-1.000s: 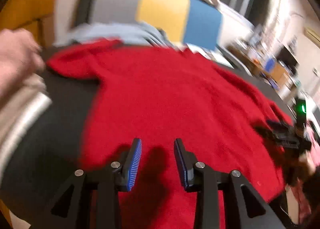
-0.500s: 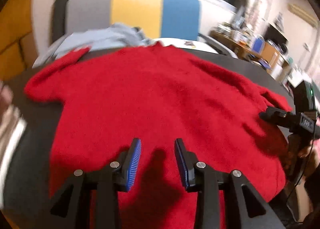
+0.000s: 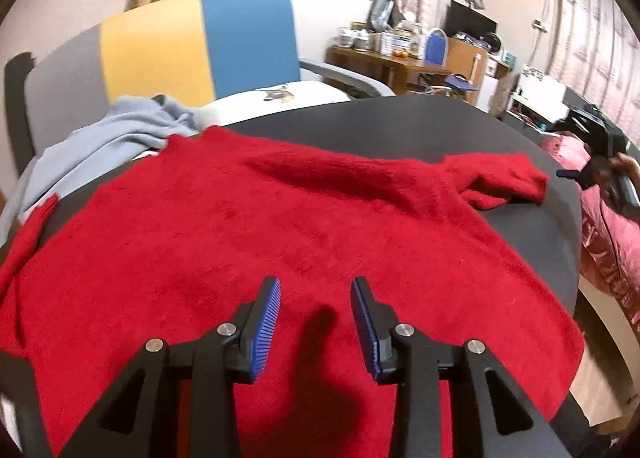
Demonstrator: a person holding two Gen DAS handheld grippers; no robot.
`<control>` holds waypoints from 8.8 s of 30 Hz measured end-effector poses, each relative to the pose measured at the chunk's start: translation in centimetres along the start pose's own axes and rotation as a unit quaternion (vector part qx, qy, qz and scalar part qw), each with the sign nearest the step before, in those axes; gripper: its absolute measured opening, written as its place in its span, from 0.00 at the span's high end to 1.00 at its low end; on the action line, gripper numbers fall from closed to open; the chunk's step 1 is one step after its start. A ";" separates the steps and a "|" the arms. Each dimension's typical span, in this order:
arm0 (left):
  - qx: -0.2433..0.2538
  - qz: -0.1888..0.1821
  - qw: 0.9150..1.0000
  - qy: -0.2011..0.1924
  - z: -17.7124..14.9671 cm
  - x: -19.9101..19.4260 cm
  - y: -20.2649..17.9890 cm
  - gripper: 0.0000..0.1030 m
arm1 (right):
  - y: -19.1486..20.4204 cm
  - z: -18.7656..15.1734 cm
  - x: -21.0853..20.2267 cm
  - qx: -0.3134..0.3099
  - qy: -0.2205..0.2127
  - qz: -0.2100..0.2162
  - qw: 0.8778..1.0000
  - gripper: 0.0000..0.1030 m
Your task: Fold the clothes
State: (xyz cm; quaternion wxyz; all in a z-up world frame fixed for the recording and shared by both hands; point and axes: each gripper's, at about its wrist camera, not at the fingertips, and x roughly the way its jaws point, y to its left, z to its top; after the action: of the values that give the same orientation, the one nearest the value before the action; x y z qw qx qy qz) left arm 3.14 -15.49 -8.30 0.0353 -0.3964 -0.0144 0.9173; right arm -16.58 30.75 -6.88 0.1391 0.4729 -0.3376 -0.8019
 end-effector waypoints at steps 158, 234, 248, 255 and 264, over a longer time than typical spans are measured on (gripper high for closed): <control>-0.251 0.095 0.962 -0.046 2.0 2.6 26.6 0.60 | 35.1 -17.2 31.4 -0.535 0.089 0.024 0.840 0.10; -0.300 -0.056 0.952 0.014 6.3 7.5 19.1 0.55 | 22.3 -20.0 19.7 -0.359 0.108 0.105 0.921 0.30; -0.266 -0.103 0.956 0.066 8.6 11.7 17.6 0.77 | 20.8 -18.9 19.6 -0.307 0.116 0.176 0.928 0.19; -0.304 -0.152 0.940 0.036 10.1 10.0 17.7 0.95 | 21.0 -19.0 19.8 -0.314 0.118 0.177 0.925 0.16; -0.323 -0.172 0.925 -0.104 13.7 0.7 21.0 0.95 | 21.0 -18.9 19.9 -0.313 0.121 0.185 0.924 0.12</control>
State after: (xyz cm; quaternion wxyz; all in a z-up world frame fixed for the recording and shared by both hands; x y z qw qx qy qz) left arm -8.47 -36.35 -0.53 0.0609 -0.2805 -0.3812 0.8788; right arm -12.70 -3.20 -12.14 0.4655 0.4280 -0.1319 -0.7634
